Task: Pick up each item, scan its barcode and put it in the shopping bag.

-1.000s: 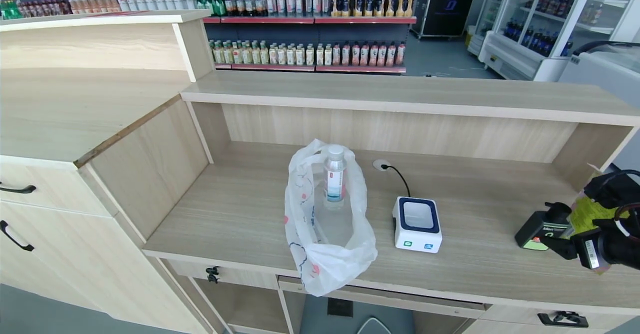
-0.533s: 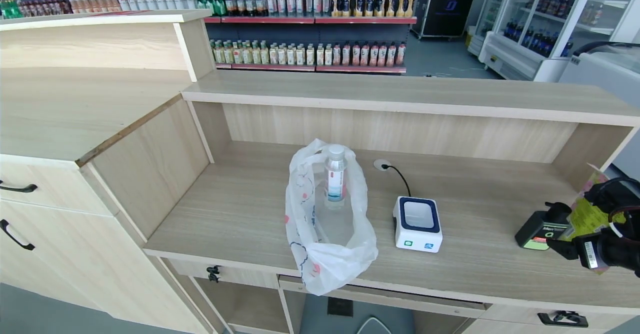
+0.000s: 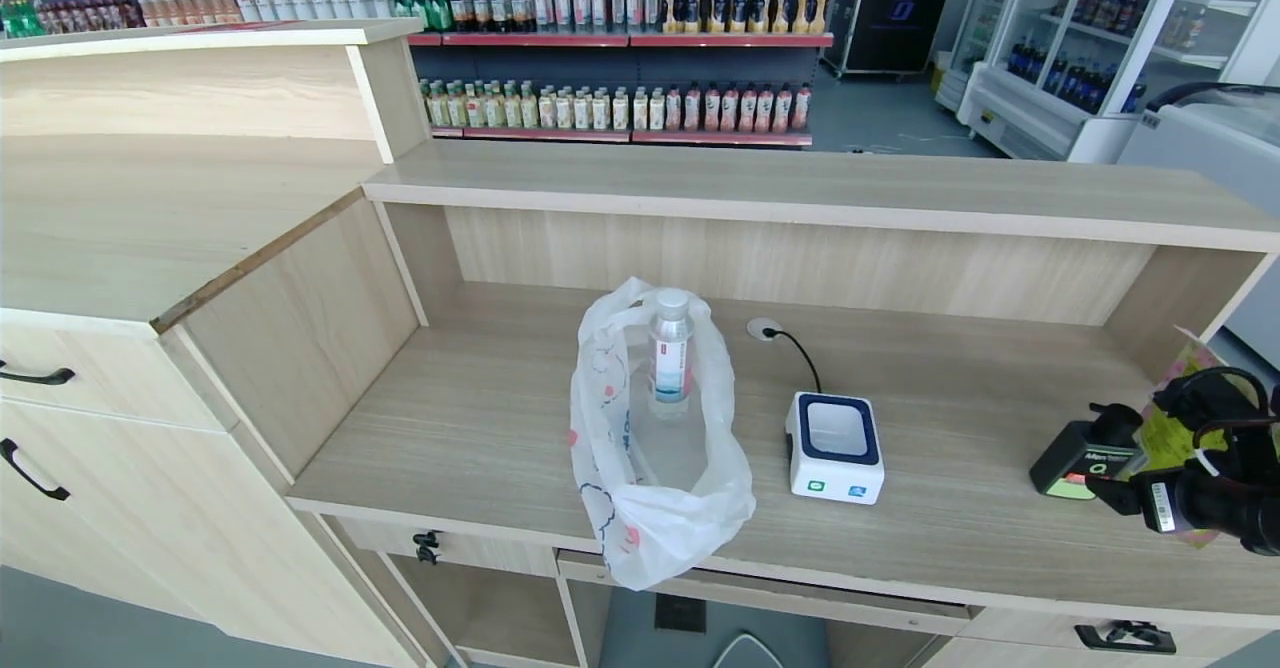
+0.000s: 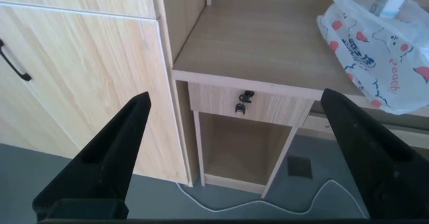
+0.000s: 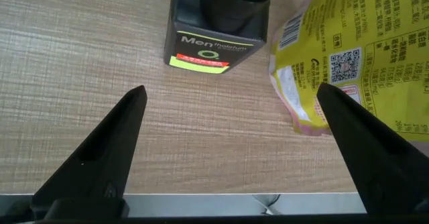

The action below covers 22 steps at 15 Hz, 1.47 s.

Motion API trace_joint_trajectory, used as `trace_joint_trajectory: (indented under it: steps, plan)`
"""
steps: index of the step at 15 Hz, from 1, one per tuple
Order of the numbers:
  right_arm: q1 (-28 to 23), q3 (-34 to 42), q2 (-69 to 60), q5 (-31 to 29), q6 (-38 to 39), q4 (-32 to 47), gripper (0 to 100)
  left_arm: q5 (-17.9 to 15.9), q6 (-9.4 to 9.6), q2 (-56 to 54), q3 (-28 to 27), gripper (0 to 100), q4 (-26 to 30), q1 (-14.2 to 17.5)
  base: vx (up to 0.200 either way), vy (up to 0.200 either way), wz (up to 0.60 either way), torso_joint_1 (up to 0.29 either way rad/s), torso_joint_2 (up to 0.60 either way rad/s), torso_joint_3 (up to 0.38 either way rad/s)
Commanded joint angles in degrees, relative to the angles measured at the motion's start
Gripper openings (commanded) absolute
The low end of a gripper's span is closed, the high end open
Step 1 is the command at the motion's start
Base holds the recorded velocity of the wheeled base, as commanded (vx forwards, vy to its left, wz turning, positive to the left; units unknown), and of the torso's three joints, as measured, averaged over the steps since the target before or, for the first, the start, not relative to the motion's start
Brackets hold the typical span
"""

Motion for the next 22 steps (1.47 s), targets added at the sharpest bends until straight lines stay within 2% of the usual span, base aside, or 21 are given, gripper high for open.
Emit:
trace_joint_trajectory:
  steps: [1,4,12,18,22]
  plan:
    - [0.7,-0.3,4.7,0.5,0.0,-2.3,100,0.0,-0.02,0.0,0.0,100,0.0,0.0,0.000,0.000,0.00,0.000,0.00,0.000]
    - [2.5,-0.9,8.8,2.9,0.0,-6.9,100,0.0,-0.02,0.0,0.0,100,0.0,0.0,0.000,0.000,0.00,0.000,0.00,0.000]
    - [8.2,-3.6,16.4,3.0,0.1,-15.9,100,0.0,-0.02,0.0,0.0,100,0.0,0.0,0.000,0.000,0.00,0.000,0.00,0.000]
    - [8.6,-4.5,16.4,4.5,1.0,-16.4,100,0.0,-0.02,0.0,0.0,100,0.0,0.0,0.000,0.000,0.00,0.000,0.00,0.000]
    - [11.0,-3.9,16.7,4.7,1.1,-16.4,100,0.0,-0.02,0.0,0.0,100,0.0,0.0,0.000,0.000,0.00,0.000,0.00,0.000]
